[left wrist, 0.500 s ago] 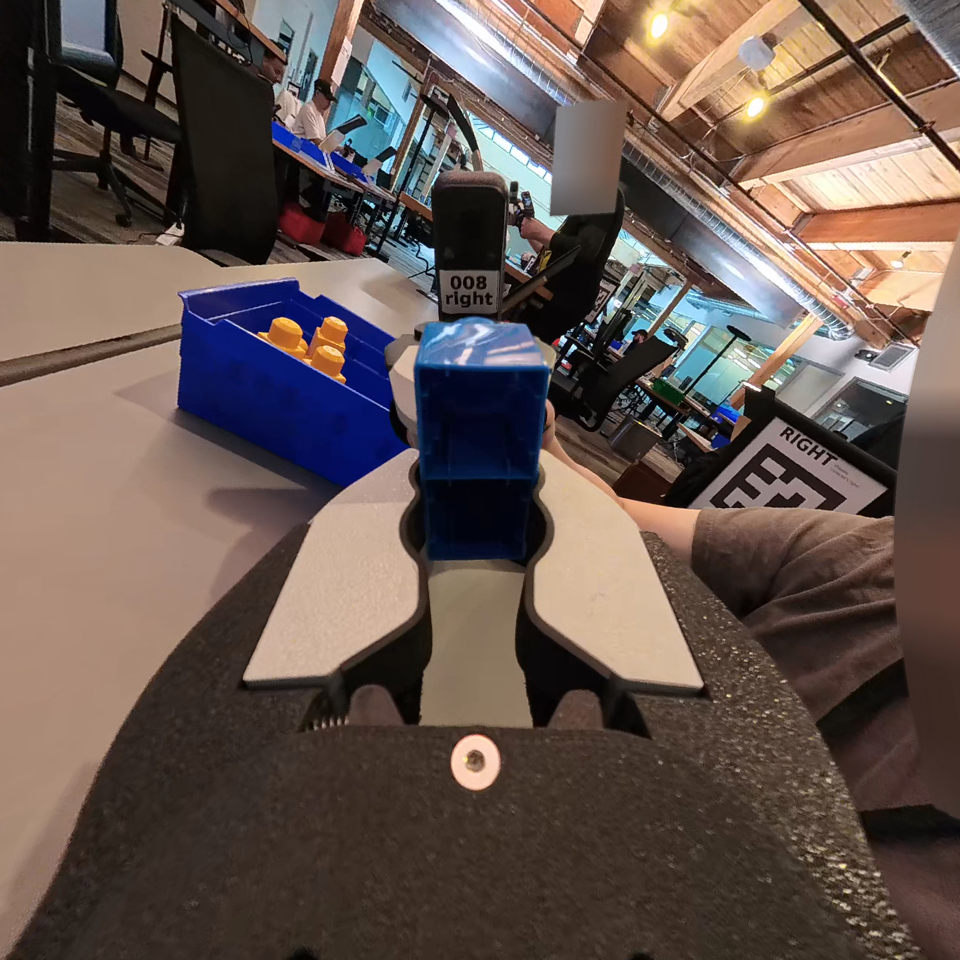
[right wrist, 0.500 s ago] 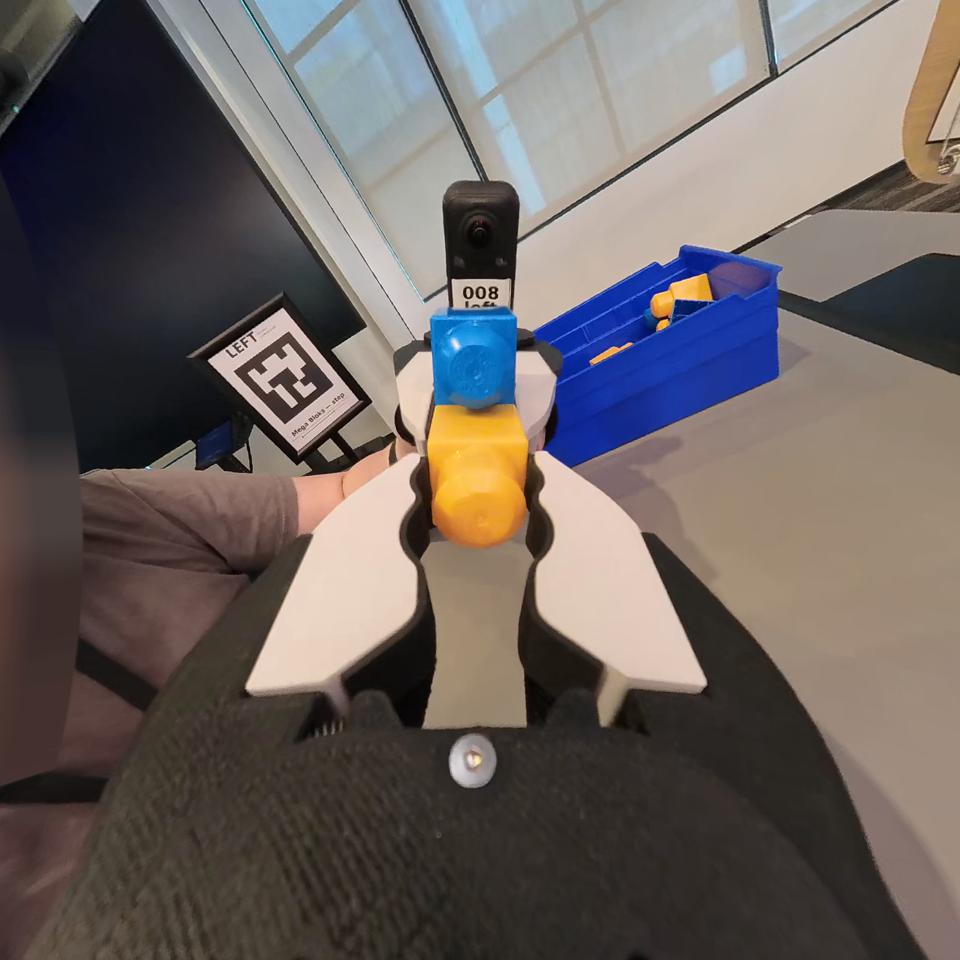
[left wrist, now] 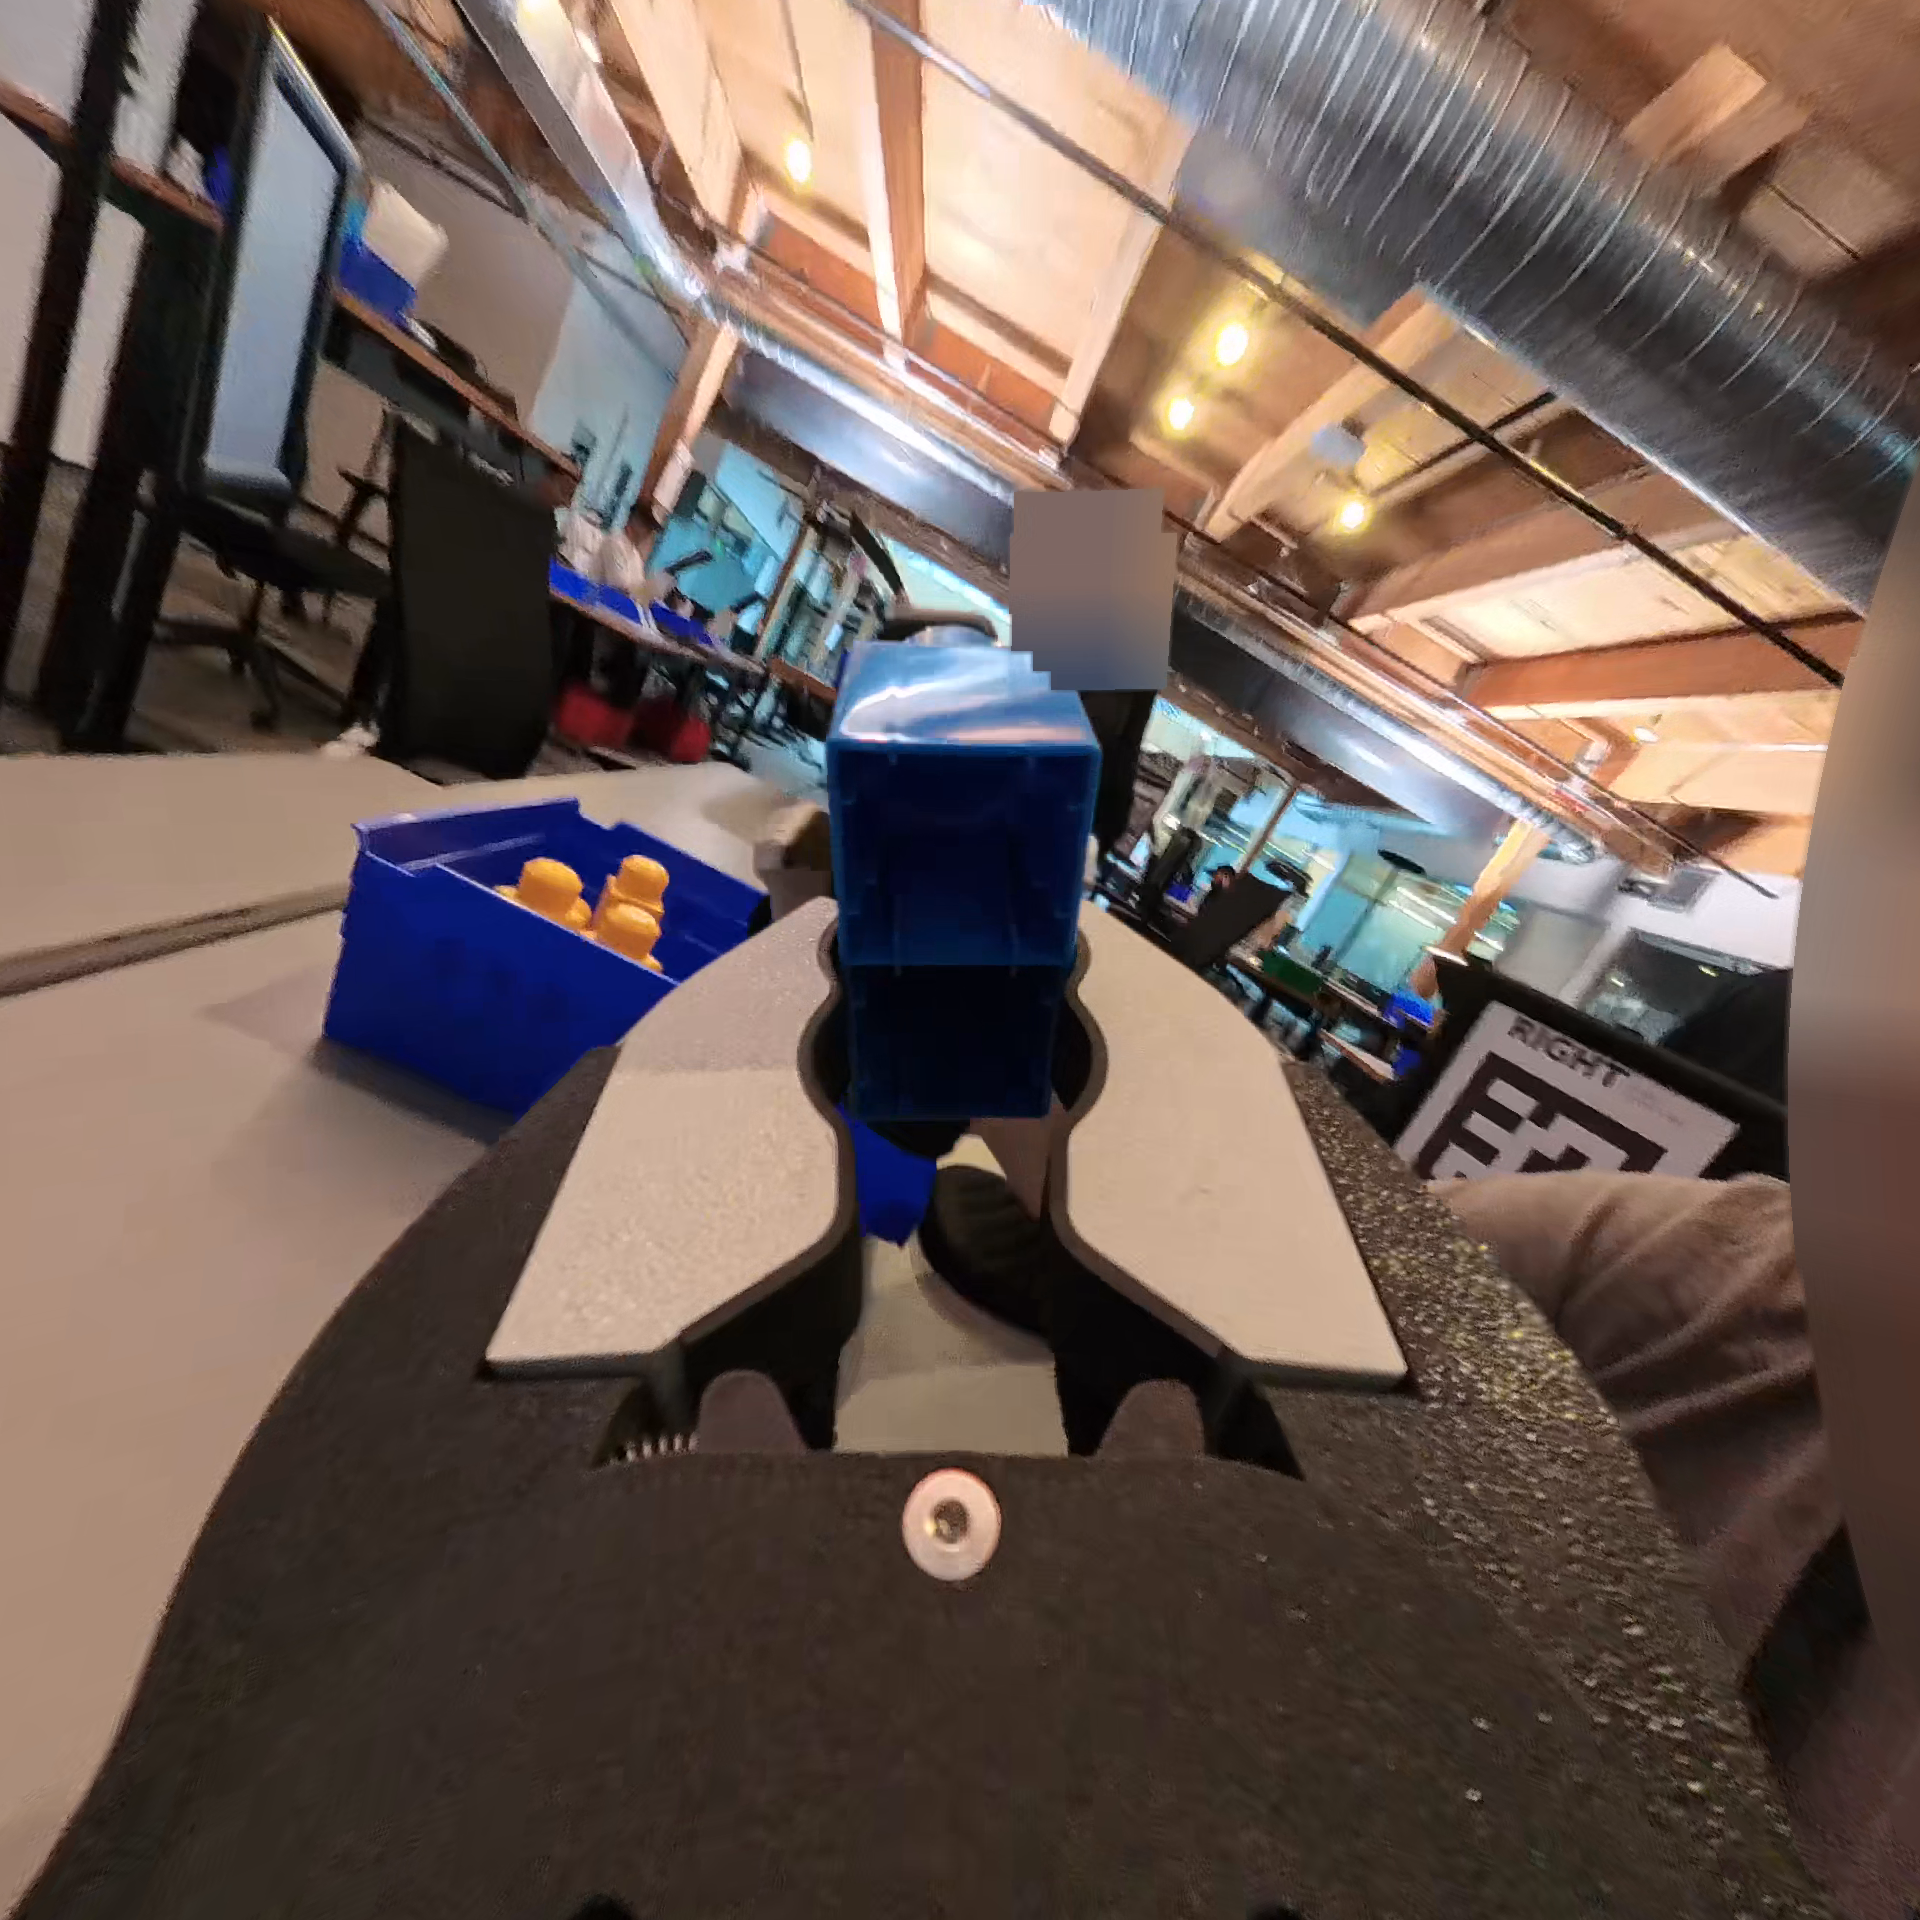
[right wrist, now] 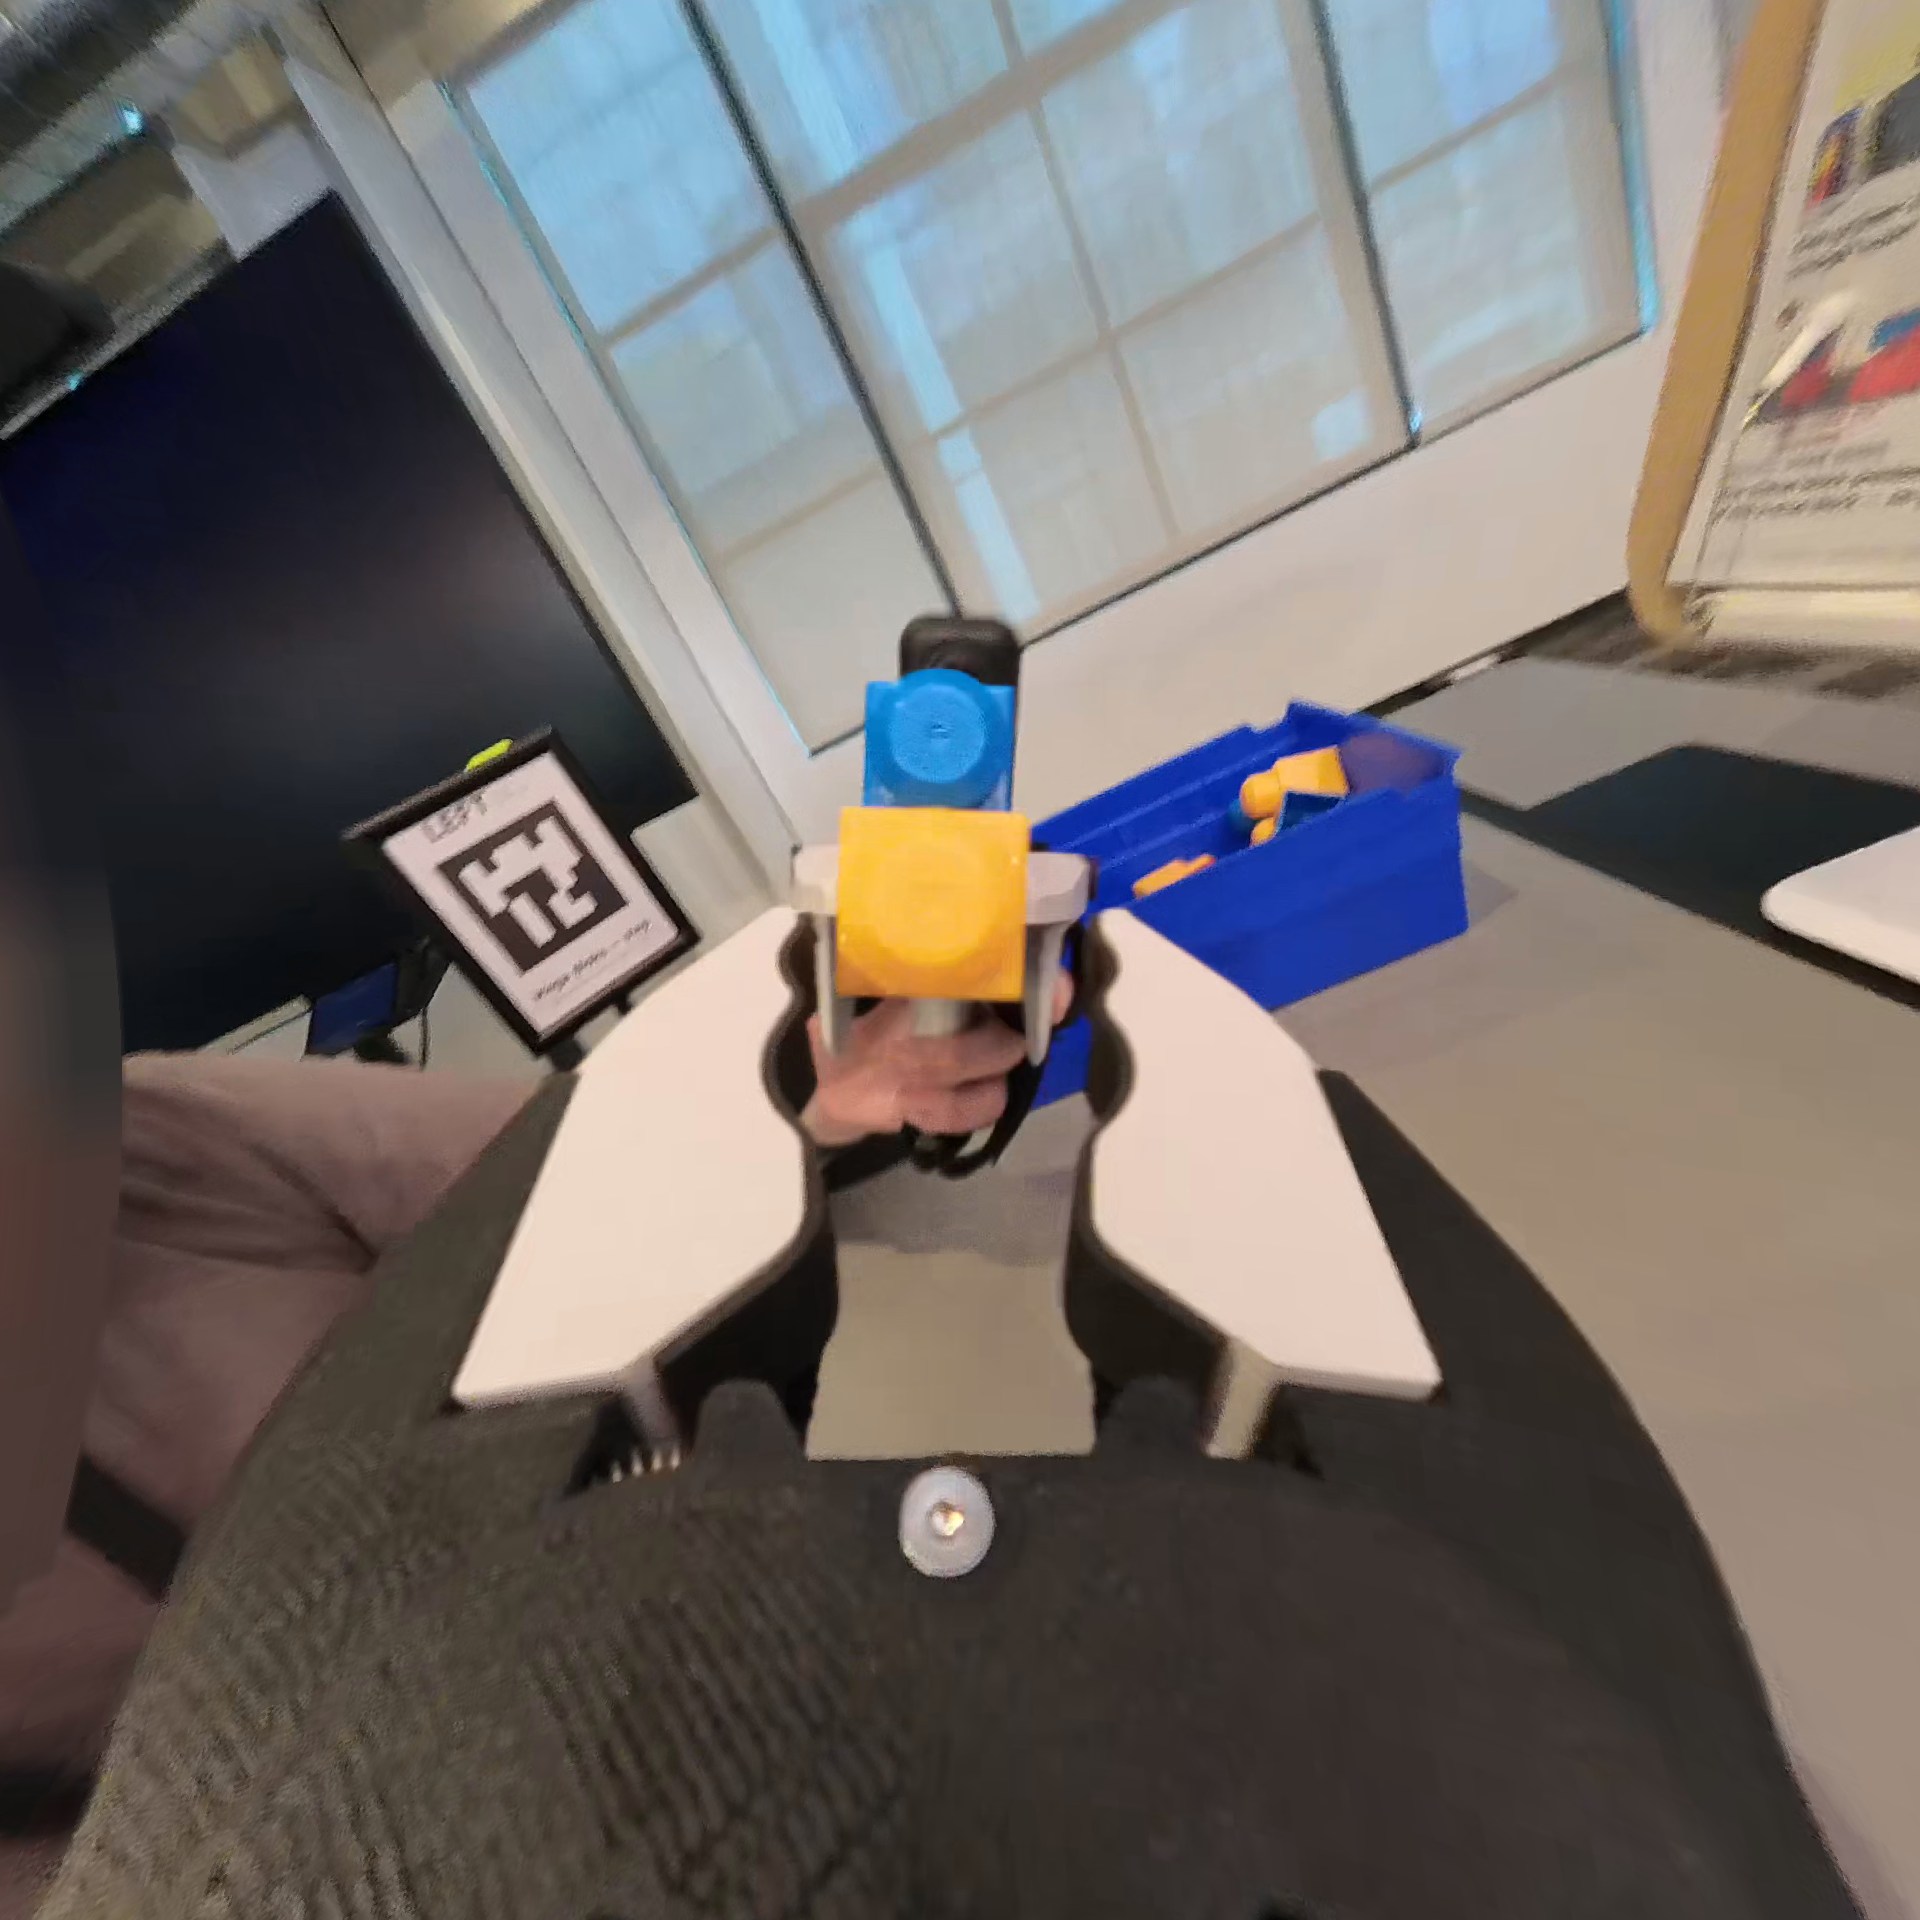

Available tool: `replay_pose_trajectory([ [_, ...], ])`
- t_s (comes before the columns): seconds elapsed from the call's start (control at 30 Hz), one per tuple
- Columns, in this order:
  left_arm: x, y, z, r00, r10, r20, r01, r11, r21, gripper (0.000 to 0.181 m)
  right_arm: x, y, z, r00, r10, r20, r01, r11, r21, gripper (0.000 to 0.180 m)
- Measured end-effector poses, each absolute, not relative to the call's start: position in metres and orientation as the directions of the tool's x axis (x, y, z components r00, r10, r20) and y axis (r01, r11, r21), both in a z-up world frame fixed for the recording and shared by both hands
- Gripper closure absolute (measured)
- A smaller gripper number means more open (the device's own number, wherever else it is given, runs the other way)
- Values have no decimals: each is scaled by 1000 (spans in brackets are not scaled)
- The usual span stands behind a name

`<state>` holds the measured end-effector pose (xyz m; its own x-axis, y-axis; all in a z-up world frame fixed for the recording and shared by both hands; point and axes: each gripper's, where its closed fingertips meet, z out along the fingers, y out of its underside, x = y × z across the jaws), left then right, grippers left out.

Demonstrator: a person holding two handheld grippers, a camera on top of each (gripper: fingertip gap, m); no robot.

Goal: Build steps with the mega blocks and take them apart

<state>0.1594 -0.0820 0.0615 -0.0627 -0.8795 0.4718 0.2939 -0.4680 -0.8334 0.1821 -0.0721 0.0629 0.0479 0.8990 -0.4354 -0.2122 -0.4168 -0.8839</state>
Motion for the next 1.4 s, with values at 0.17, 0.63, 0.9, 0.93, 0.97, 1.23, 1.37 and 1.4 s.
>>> replay_pose_trajectory([
  [0.17, 155, -80, 63, -40, -882, 469, 366, -450, -815, 145, 162, -82, 59, -20, 883, -469, -308, -452, -838, 120],
  [0.63, 152, -92, 74, -12, -942, 336, 211, -331, -920, 131, 307, -81, 85, 342, 935, 96, 349, -32, -937, 142],
  [0.9, 146, -95, 82, -47, -940, 337, 218, -339, -915, 135, 476, -25, -28, 695, 709, 119, 585, -462, -666, 142],
  [0.93, 147, -96, 82, -54, -941, 334, 216, -338, -916, 136, 483, -23, -41, 703, 699, 131, 610, -498, -616, 142],
  [0.97, 147, -97, 82, -55, -942, 330, 209, -334, -919, 136, 488, -20, -51, 705, 693, 149, 632, -519, -575, 142],
  [1.23, 154, -104, 77, -66, -944, 322, 168, -329, -929, 136, 480, -4, -85, 676, 710, 196, 705, -546, -453, 142],
  [1.37, 154, -105, 77, -75, -941, 329, 169, -337, -926, 136, 489, -2, -87, 716, 663, 218, 683, -599, -418, 142],
  [1.4, 154, -105, 77, -77, -940, 331, 170, -340, -925, 136, 492, -1, -88, 724, 651, 228, 678, -611, -407, 142],
])
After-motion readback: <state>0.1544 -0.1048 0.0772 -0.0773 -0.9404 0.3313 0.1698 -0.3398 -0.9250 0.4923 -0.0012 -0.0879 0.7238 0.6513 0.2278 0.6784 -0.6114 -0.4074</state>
